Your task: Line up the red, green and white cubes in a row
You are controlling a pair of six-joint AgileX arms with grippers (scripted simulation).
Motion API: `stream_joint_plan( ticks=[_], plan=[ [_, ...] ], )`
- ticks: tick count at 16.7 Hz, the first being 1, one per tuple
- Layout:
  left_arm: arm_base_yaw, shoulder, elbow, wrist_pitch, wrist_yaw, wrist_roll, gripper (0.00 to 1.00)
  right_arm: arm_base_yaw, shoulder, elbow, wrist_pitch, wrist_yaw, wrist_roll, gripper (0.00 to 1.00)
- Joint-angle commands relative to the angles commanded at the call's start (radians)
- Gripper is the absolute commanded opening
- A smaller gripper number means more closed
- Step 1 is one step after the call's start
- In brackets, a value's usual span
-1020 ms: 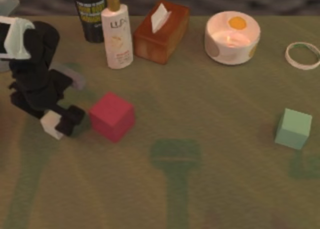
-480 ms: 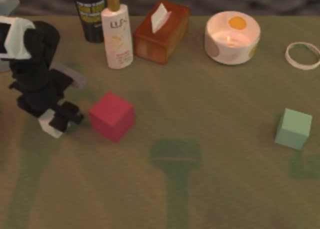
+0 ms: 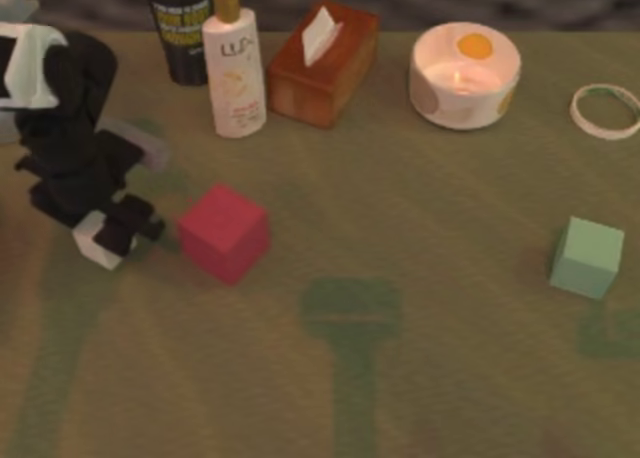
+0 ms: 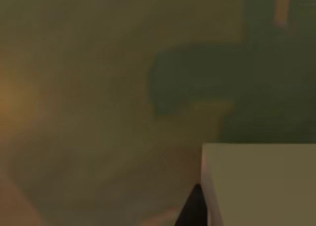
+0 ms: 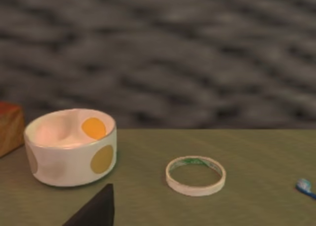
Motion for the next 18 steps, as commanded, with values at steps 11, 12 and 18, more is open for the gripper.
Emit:
stream_joint_plan(
  ticks=[11, 12, 18],
  plan=[
    [0.009, -0.088, 0.098, -0.192, -0.002, -0.002, 0.00, 0.000, 0.000, 0.000, 0.000, 0.000, 0.000, 1.00],
    [-0.001, -0.083, 0.105, -0.195, -0.002, -0.013, 0.00, 0.000, 0.000, 0.000, 0.000, 0.000, 0.000, 1.00],
    [-0.193, -0.013, 0.215, -0.253, -0.010, -0.293, 0.00, 0.000, 0.000, 0.000, 0.000, 0.000, 0.000, 1.00]
  ],
)
